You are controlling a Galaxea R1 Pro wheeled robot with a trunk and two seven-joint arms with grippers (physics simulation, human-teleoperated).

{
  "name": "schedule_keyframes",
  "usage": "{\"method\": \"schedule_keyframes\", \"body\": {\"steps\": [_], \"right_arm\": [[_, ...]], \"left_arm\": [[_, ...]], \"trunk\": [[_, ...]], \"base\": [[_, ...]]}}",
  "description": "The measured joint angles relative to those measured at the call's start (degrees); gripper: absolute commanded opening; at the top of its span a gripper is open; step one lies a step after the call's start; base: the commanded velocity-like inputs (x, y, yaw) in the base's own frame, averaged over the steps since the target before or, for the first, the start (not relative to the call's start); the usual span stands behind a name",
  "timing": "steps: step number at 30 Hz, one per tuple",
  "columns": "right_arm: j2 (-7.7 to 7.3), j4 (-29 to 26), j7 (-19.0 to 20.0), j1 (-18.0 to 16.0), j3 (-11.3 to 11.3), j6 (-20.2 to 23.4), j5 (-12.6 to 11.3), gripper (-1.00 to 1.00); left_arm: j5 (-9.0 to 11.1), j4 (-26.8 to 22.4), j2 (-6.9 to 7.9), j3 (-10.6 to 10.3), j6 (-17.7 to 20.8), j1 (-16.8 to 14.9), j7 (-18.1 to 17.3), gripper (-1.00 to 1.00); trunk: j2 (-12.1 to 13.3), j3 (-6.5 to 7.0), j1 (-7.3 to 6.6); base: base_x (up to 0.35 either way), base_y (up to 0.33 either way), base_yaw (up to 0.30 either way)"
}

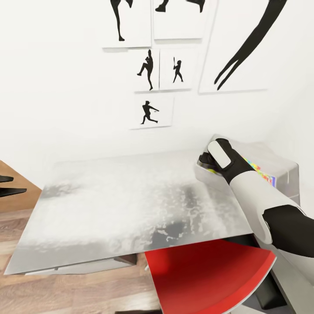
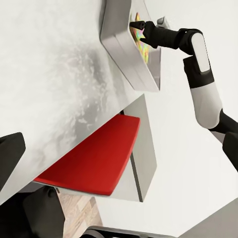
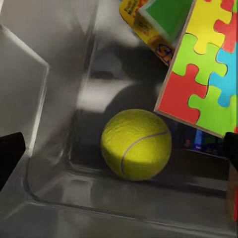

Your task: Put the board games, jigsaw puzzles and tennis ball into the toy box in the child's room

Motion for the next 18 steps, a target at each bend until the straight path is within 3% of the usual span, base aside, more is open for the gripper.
{"method": "schedule_keyframes", "body": {"steps": [18], "right_arm": [[0.00, 0.0, 0.0, 0.0, 0.0, 0.1, 0.0, 1.00]], "left_arm": [[0.0, 0.0, 0.00, 0.0, 0.0, 0.0, 0.0, 1.00]], "trunk": [[0.0, 1.70, 0.00]], "base": [[0.000, 0.000, 0.000]]}}
